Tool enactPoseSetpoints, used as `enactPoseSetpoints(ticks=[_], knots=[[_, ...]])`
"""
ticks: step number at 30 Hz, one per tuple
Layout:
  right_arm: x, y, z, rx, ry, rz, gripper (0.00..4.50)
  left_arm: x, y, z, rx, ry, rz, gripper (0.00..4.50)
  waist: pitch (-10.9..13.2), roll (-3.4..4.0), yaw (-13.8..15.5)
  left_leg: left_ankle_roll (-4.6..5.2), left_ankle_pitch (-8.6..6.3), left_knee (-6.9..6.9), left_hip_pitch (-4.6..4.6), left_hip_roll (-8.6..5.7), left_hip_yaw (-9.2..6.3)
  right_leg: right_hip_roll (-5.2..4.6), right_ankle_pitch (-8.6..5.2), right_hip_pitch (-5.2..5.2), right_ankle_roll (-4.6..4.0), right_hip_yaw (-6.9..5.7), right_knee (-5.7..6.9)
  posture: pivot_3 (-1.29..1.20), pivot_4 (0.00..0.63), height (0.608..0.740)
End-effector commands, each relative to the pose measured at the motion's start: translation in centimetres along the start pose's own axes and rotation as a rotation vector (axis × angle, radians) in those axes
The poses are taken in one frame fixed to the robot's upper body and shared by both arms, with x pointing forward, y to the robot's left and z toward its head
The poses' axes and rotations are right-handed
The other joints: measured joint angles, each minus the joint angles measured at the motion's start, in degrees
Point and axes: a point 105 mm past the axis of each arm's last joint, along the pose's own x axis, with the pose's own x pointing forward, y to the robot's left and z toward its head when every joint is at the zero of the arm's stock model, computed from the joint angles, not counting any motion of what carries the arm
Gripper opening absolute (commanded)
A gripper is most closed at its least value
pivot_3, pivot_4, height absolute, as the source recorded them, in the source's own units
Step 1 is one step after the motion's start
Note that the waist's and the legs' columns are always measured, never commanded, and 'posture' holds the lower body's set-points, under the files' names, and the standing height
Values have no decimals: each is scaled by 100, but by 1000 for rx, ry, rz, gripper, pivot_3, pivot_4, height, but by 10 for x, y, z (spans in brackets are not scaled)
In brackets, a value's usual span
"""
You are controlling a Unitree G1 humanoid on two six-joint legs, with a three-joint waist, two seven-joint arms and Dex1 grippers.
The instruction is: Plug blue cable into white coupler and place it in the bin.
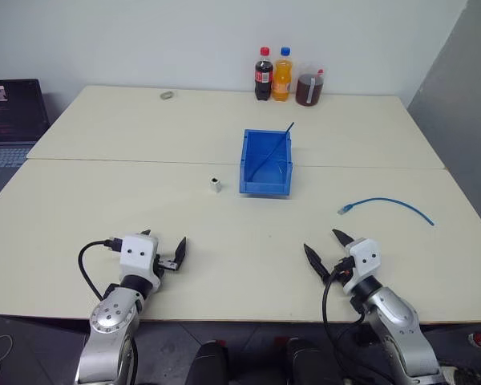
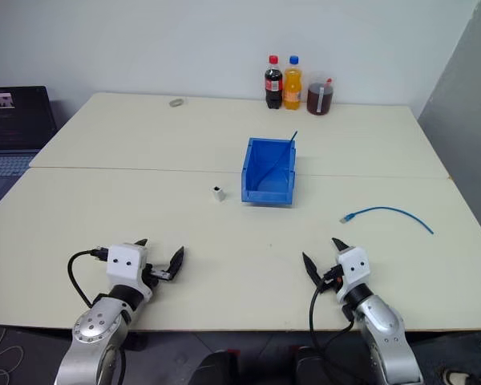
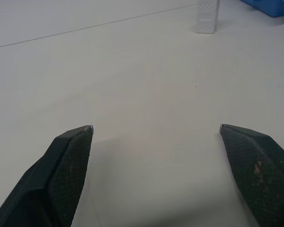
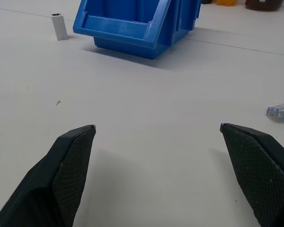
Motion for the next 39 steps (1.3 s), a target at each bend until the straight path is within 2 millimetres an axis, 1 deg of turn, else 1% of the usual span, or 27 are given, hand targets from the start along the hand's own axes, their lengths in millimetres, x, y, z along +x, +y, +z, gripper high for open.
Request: enactPoseSetpoints(ticks=[1,6,9,11,19,22,26,29,33,35,36,37,39], knots=[[1,-6,10,-16,-36,-8,4490,-2,0,17,23,-81,-7,4500,0,0,0,0,0,0,0,0,0,0,0,0,0,0,0,0,150,740],[4,-7,19,-20,-45,-4,4490,-3,-1,17,30,-68,-13,4500,0,0,-1,0,0,0,0,0,0,0,1,0,1,0,0,0,150,740],[6,-6,21,-23,-45,-1,4490,-5,-6,29,58,-141,-55,4500,0,0,0,0,0,0,0,0,0,0,1,0,1,0,0,0,150,740],[6,-5,23,-24,-45,0,4490,-6,-6,31,47,-158,-66,4500,0,0,0,0,0,-1,0,0,1,-1,0,0,0,1,0,0,150,740],[5,-5,27,-25,-50,1,4490,-5,-7,26,-4,-114,-104,4500,0,0,-3,0,0,0,0,0,0,0,0,0,1,0,0,0,150,740],[3,-4,27,-25,-51,4,4490,-6,-10,28,-21,-131,-144,4500,0,0,-3,0,0,0,0,0,0,0,0,0,1,0,0,0,150,740],[4,-4,28,-31,-51,8,4490,-9,-16,28,-88,-124,-212,4500,0,0,-4,0,0,0,0,0,0,0,0,0,1,0,0,0,150,740],[4,-6,27,-35,-50,9,4490,-9,-18,29,-54,-125,-247,4500,0,0,-5,0,0,0,0,0,0,0,0,0,0,-1,0,0,150,740],[1,-5,25,-33,-51,20,4490,-7,-25,41,41,-161,-353,4500,0,0,-5,0,0,0,0,0,0,0,-1,0,-1,-1,0,0,150,740],[-3,-6,27,-34,-57,34,4490,-4,-34,51,93,-177,-439,4500,0,0,10,0,0,0,0,0,-1,0,-3,-1,-5,-2,0,0,150,740],[-6,-8,29,-42,-58,46,4490,-4,-42,56,105,-184,-510,4500,0,1,12,0,0,0,0,-1,-1,0,-7,0,-12,-2,0,0,150,740],[-11,-12,30,-45,-49,64,4490,-4,-50,61,106,-186,-575,4500,0,1,16,0,0,0,0,-1,0,0,-8,1,-14,-1,0,0,150,740],[-23,-29,31,-70,1,99,4490,-5,-64,67,84,-143,-723,4500,2,4,25,0,0,4,-5,-6,1,-5,-7,1,-12,-2,-1,0,150,740]])
